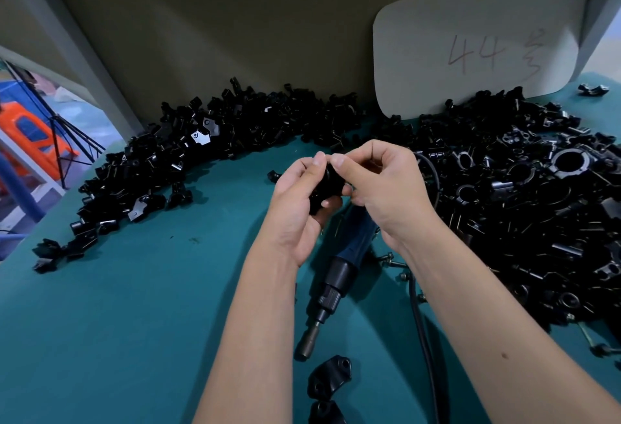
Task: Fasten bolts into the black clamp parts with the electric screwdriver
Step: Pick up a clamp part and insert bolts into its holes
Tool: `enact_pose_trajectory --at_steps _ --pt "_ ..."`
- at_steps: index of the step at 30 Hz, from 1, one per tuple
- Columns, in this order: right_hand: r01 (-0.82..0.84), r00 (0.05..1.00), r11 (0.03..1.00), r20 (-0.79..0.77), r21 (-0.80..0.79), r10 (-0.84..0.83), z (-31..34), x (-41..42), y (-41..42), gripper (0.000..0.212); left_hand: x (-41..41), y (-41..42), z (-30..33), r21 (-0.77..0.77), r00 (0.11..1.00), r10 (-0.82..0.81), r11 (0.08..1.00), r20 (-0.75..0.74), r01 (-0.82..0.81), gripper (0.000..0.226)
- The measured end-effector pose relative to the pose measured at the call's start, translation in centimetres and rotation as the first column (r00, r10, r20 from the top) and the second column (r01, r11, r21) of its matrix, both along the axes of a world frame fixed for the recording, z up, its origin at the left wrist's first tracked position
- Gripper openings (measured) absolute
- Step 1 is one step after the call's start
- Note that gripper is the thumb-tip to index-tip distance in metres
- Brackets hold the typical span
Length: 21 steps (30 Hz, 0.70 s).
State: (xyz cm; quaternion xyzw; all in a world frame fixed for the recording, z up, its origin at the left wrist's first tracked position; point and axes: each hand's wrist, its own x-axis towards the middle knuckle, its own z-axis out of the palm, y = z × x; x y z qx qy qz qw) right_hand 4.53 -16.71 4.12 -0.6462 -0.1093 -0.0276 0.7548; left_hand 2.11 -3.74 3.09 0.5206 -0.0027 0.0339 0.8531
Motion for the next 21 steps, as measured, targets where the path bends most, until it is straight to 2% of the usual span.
enact_pose_trajectory --at_steps 4,10,12,16,21 --pt "0.055 0.998 0.998 -0.024 -0.006 -0.056 -0.1 0.2 0.0 0.021 0.1 -0.4 -0.2 0.051 0.997 0.066 0.996 0.032 -0.068 0.017" --pt "0.049 0.999 0.997 0.004 -0.055 -0.048 -0.1 0.7 -1.3 0.013 0.1 -0.1 -0.5 0.007 0.997 0.048 0.999 0.057 -0.049 0.016" --pt "0.022 0.998 0.995 0.069 -0.094 -0.016 0.0 0.7 -1.8 0.004 0.2 -0.2 -0.7 0.061 0.994 0.058 0.996 0.089 -0.063 0.015" --pt "-0.045 0.986 0.988 0.15 -0.148 0.067 0.1 0.7 -2.3 0.02 0.5 -0.1 -0.9 0.214 0.977 0.101 0.967 0.19 -0.141 0.019" --pt "-0.08 0.979 0.985 0.174 -0.153 0.106 0.2 0.5 -2.6 0.019 0.5 0.7 -0.7 0.315 0.967 0.082 0.936 0.24 -0.157 0.028"
